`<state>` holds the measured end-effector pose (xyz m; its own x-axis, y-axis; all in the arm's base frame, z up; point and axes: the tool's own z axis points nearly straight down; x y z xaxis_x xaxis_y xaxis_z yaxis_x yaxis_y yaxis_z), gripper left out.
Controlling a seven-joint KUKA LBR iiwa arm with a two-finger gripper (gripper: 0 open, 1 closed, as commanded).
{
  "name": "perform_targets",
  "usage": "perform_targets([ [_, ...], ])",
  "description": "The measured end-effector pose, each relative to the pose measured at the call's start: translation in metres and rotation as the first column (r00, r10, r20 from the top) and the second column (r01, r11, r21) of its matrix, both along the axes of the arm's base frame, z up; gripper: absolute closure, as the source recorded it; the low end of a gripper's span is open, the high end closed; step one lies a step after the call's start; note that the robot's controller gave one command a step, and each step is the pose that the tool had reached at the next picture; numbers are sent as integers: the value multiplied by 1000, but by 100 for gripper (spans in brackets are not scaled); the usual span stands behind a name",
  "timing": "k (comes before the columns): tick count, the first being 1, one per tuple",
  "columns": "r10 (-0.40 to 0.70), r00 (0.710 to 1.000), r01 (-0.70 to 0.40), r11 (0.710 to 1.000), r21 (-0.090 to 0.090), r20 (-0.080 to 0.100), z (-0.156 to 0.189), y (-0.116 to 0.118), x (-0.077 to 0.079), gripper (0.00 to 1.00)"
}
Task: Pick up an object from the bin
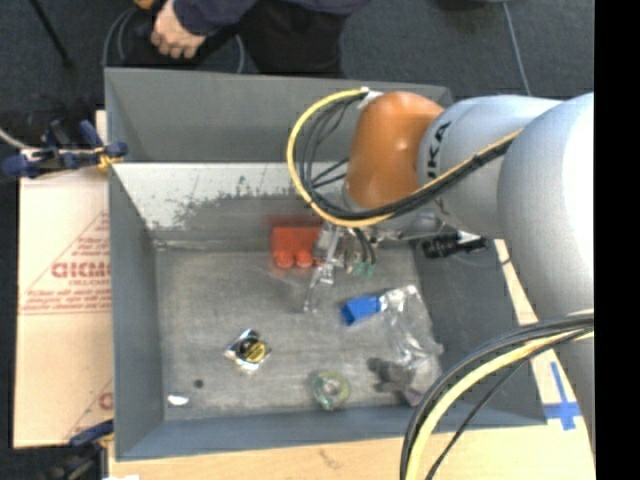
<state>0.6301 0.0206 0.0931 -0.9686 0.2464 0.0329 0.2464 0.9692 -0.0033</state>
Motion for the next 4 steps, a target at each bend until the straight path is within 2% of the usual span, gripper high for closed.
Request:
perform_targets([
  [1,-5,999,5,1000,-5,40,4,-4,8,100],
  [2,-1,1000,1,1000,1,-8,0,0,-1,0],
  [3,-91,995,92,996,-5,33,31,-36,-55,0],
  [4,-30,999,30,1000,-3,41,-20,-136,-52,0],
])
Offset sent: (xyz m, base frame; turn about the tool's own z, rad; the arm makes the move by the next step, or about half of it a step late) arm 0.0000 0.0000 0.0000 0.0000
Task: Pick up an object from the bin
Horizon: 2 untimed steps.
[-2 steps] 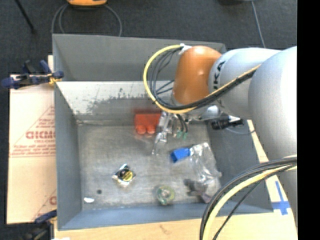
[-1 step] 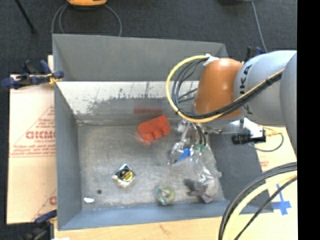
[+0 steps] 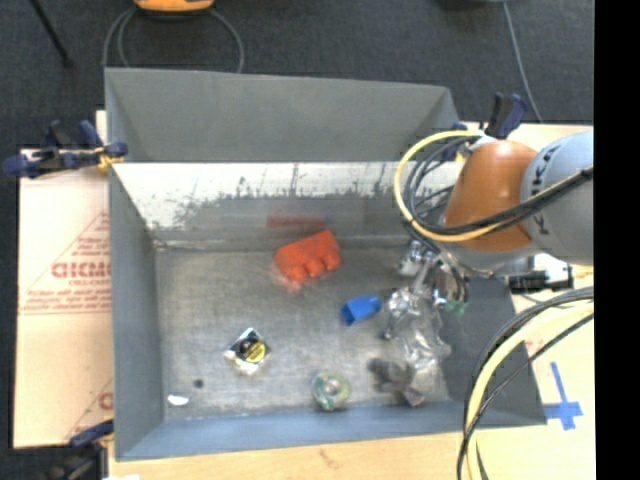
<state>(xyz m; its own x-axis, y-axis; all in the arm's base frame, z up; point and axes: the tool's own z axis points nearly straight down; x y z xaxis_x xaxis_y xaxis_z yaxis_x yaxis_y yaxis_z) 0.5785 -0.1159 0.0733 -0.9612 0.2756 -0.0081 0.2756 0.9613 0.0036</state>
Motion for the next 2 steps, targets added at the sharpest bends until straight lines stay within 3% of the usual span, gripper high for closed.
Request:
perform_targets([
  [1,4,1000,-4,1000,-3,6,3,3,2,100],
  [2,-272,962,272,962,0,1,83,-3,5,100],
])
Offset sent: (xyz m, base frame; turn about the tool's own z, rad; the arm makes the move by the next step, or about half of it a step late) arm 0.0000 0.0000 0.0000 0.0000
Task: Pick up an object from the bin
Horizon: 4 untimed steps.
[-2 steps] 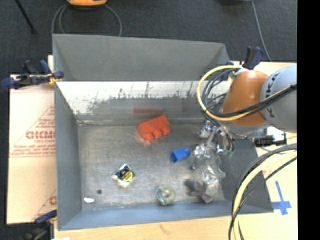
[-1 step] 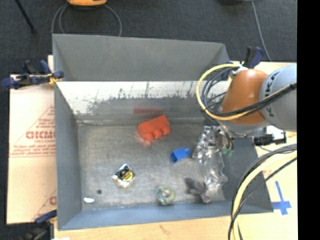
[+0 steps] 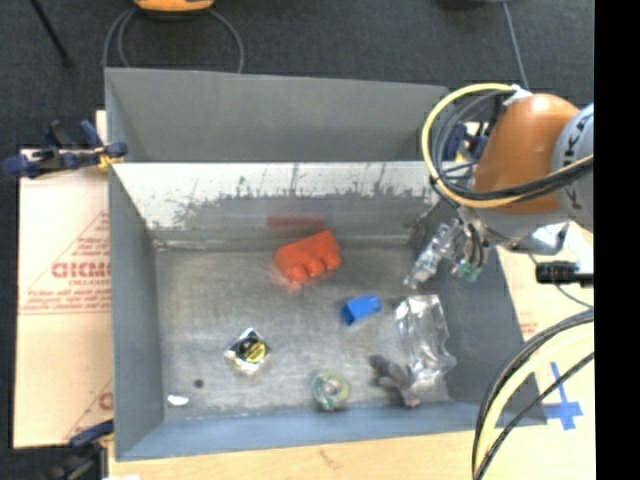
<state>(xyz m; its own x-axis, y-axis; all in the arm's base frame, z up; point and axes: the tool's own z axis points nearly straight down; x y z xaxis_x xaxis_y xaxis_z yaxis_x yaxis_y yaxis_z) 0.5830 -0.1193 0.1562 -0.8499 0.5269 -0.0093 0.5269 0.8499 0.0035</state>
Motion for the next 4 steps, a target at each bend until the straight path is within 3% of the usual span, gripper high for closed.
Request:
perform_targets([
  [1,0,1000,0,1000,1,-5,-2,0,-1,0],
  [2,165,986,-165,986,-3,-3,-83,20,-6,0],
  [3,163,987,-163,987,-4,3,-80,20,-5,100],
  [4,142,990,-142,990,-2,2,20,16,5,100],
])
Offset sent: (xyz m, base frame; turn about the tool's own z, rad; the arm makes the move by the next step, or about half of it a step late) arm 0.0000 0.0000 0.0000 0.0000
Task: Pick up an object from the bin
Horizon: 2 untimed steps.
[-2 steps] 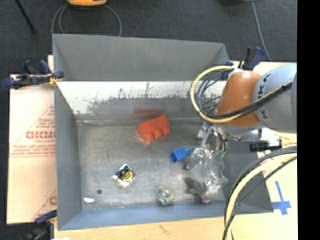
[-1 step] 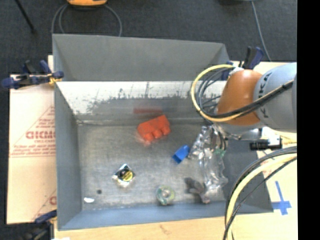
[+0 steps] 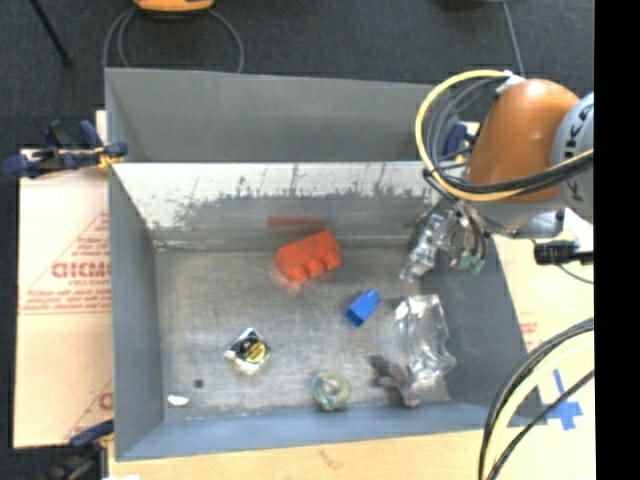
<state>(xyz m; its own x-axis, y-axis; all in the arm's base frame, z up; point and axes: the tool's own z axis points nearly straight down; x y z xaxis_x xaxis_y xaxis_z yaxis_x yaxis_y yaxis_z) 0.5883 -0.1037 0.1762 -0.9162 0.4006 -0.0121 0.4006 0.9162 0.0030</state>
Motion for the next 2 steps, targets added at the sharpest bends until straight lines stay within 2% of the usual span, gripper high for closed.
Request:
perform_targets([
  [1,0,1000,0,1000,1,-8,-5,1,-2,0],
  [2,356,935,-356,935,-3,-6,-101,39,-27,0],
])
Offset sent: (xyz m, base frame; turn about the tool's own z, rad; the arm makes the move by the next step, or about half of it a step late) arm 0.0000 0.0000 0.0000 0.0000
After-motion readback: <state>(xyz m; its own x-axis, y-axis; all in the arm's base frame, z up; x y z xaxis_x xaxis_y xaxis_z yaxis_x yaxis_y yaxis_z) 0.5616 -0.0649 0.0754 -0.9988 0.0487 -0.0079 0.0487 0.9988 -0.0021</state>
